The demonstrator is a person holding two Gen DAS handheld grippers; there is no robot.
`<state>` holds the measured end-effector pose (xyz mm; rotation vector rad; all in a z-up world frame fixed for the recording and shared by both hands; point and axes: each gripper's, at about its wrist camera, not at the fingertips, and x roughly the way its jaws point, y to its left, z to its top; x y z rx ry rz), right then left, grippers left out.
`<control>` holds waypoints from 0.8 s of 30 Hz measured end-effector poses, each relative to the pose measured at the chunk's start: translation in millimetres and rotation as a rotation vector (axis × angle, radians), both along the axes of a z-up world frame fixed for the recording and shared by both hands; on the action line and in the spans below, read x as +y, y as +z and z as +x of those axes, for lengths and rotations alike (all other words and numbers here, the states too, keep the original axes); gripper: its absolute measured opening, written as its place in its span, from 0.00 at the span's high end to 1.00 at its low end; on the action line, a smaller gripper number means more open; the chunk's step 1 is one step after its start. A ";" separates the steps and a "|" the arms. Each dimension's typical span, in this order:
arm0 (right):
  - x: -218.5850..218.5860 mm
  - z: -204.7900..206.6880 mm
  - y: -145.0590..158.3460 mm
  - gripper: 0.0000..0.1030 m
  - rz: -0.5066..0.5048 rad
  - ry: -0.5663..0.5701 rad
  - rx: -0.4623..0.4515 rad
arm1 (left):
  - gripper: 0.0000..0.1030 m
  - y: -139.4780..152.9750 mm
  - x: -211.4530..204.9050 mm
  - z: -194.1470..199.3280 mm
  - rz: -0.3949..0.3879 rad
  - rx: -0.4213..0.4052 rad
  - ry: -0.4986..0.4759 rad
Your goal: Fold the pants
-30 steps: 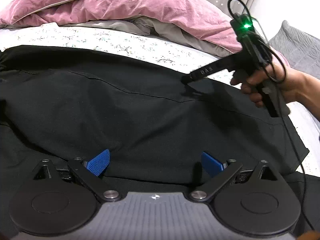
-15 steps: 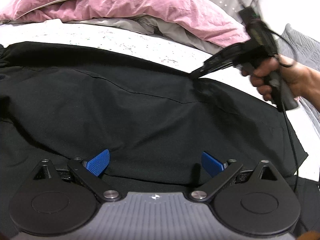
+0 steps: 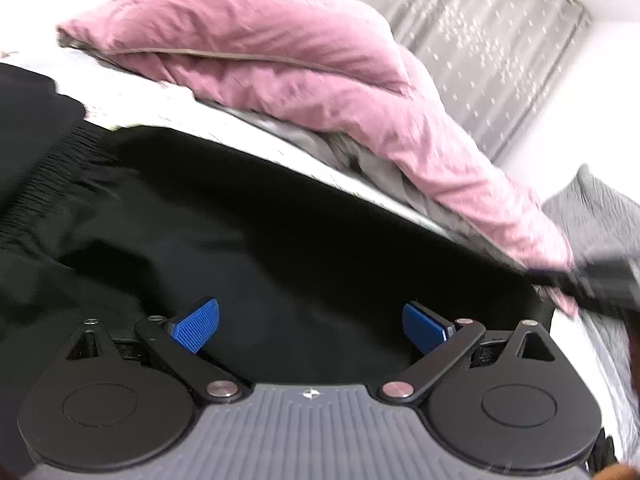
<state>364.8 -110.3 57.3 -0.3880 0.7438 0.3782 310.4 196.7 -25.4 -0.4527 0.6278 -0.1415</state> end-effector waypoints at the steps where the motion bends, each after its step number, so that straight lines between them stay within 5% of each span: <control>1: 7.1 -16.8 -0.2 1.00 -0.004 0.015 -0.015 | 0.00 1.0 6.3 -2.8 -0.008 -0.006 0.017; 7: 39.2 -103.0 -28.2 1.00 -0.025 0.017 -0.045 | 0.00 -3.4 39.2 -17.0 -0.057 -0.018 0.075; 15: 65.4 -158.1 -104.8 1.00 0.003 -0.004 0.099 | 0.00 -19.2 54.8 -21.6 -0.026 0.042 0.119; 21: 68.3 -151.2 -127.3 0.93 0.023 -0.052 0.158 | 0.14 -30.7 52.8 -8.7 -0.029 0.093 0.132; 24: 58.8 -148.3 -109.6 0.84 0.104 -0.088 0.175 | 0.35 -27.2 48.9 -4.9 -0.032 0.082 0.137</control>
